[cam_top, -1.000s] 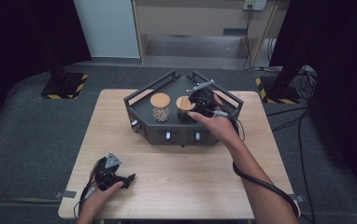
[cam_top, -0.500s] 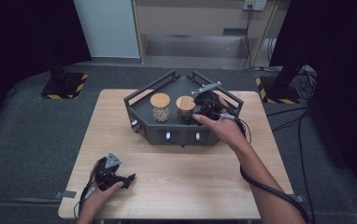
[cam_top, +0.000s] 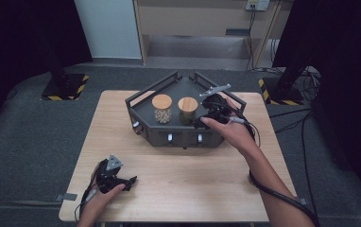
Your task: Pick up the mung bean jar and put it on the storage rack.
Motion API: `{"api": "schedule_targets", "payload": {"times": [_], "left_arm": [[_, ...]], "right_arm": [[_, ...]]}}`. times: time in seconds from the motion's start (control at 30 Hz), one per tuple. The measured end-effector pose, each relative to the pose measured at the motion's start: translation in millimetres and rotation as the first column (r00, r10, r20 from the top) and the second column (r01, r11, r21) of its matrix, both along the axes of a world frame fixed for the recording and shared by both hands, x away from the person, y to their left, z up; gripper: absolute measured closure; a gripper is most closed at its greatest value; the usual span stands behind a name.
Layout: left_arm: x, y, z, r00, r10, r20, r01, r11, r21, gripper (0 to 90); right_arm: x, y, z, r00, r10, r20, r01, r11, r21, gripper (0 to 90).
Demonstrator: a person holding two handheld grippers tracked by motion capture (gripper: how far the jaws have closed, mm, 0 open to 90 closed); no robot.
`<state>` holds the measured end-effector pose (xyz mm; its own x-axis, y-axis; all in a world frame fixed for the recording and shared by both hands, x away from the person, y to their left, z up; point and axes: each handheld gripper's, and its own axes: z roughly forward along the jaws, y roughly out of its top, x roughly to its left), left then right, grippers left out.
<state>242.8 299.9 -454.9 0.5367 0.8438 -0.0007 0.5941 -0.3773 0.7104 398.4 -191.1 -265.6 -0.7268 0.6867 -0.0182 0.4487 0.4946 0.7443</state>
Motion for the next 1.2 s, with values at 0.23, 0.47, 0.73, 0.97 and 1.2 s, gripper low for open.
{"api": "schedule_targets", "payload": {"times": [0.23, 0.47, 0.73, 0.97, 1.2], "left_arm": [[0.0, 0.0, 0.0, 1.0, 0.0, 0.0, 0.0, 1.0, 0.0, 0.7], [0.0, 0.0, 0.0, 1.0, 0.0, 0.0, 0.0, 1.0, 0.0, 0.8], [0.0, 0.0, 0.0, 1.0, 0.0, 0.0, 0.0, 1.0, 0.0, 0.7], [0.0, -0.1, 0.0, 1.0, 0.0, 0.0, 0.0, 1.0, 0.0, 0.7], [0.0, 0.0, 0.0, 1.0, 0.0, 0.0, 0.0, 1.0, 0.0, 0.7]], "right_arm": [[-5.9, -8.8, -1.8, 0.9999, -0.009, 0.005, 0.009, 1.0, -0.01, 4.9], [-13.4, -20.2, -2.1, 0.9999, -0.013, 0.003, 0.013, 1.0, 0.002, 4.9], [-20.5, -31.5, -3.9, 0.9999, -0.01, 0.004, 0.01, 1.0, 0.005, 4.9], [-24.5, -37.6, -9.7, 0.9999, -0.014, -0.004, 0.014, 1.0, 0.007, 4.9], [-28.9, -46.2, -10.9, 0.9998, -0.022, -0.004, 0.022, 1.0, 0.009, 4.9]]}}
